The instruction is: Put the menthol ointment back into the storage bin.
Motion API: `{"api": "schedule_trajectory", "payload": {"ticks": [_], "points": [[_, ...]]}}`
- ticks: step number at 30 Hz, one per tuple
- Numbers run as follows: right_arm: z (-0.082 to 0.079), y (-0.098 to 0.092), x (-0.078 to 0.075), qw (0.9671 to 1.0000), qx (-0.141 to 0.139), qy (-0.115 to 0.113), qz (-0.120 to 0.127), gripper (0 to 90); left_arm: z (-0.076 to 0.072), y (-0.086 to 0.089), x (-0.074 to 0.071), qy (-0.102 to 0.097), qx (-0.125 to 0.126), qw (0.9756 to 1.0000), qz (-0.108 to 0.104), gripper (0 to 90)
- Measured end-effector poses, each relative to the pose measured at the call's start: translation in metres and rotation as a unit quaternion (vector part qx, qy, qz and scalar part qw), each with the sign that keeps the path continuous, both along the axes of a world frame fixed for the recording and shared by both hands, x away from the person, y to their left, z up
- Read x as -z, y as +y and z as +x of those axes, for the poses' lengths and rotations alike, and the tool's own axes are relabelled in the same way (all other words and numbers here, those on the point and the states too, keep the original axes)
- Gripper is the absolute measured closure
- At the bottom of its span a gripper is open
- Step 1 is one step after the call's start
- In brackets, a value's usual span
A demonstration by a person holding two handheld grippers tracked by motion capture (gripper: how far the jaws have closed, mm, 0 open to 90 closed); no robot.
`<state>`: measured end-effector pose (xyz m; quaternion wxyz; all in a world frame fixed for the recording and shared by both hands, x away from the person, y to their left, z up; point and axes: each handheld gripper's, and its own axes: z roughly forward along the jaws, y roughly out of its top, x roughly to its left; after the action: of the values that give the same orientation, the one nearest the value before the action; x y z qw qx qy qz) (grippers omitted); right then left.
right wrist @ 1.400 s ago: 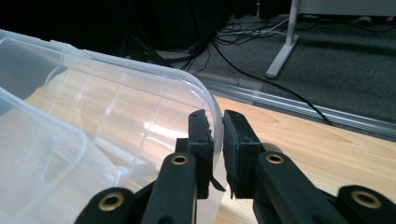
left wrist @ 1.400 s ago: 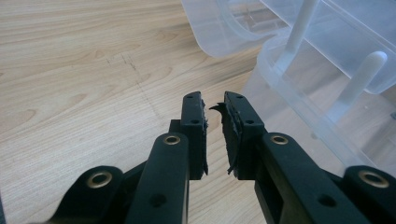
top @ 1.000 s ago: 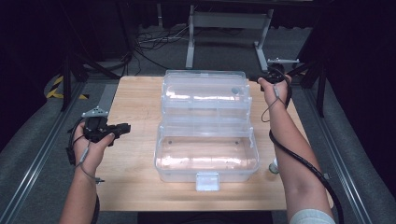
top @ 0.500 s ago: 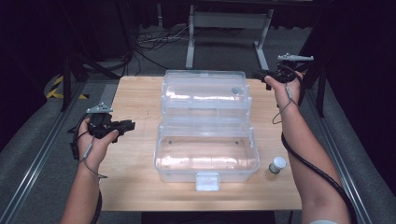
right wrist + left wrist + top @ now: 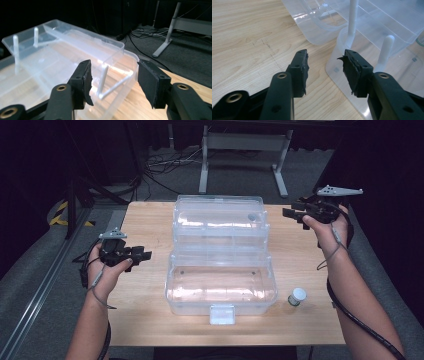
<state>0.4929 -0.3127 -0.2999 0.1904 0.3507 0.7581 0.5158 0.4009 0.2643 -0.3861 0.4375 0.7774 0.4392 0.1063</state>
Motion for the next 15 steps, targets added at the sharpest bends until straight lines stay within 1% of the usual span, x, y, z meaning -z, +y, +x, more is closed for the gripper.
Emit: {"api": "schedule_trajectory", "payload": {"ticks": [2,3,4,5,6,7,9,13,14,15], "points": [[-0.008,-0.003,-0.002,0.9999,-0.004,-0.005,-0.01,44.0,-0.001,0.0,-0.001,-0.001,0.001,1.0,-0.001,53.2],[-0.012,-0.004,-0.003,0.9998,-0.008,-0.005,-0.014,44.1,-0.001,-0.001,-0.001,-0.001,0.002,1.0,0.001,52.0],[-0.015,-0.006,-0.003,0.9997,-0.012,-0.005,-0.021,45.0,-0.002,0.0,-0.001,-0.001,0.007,0.9999,0.008,51.3],[-0.019,-0.008,-0.004,0.9993,-0.019,-0.001,-0.031,46.4,-0.002,0.0,-0.001,-0.001,0.007,0.9999,0.008,50.5],[-0.019,-0.008,-0.004,0.9993,-0.019,-0.001,-0.031,46.4,-0.003,-0.001,-0.001,-0.003,0.007,0.9999,0.012,50.5],[-0.026,-0.011,-0.004,0.9989,-0.03,0.006,-0.035,46.3,-0.003,-0.001,-0.001,-0.002,0.009,0.9999,0.013,49.6],[-0.028,-0.012,-0.005,0.9989,-0.03,0.006,-0.036,46.3,-0.004,0.0,-0.001,0.0,0.011,0.9999,0.012,49.1],[-0.038,-0.019,-0.006,0.9984,-0.032,0.007,-0.046,45.7,-0.006,-0.001,-0.002,0.002,0.013,0.9998,0.016,46.6],[-0.038,-0.019,-0.006,0.9984,-0.032,0.007,-0.046,45.7,-0.006,-0.001,-0.002,0.002,0.013,0.9998,0.016,45.4],[-0.044,-0.021,-0.008,0.9982,-0.035,0.006,-0.048,45.2,-0.006,-0.001,-0.002,0.001,0.013,0.9998,0.017,45.4]]}}
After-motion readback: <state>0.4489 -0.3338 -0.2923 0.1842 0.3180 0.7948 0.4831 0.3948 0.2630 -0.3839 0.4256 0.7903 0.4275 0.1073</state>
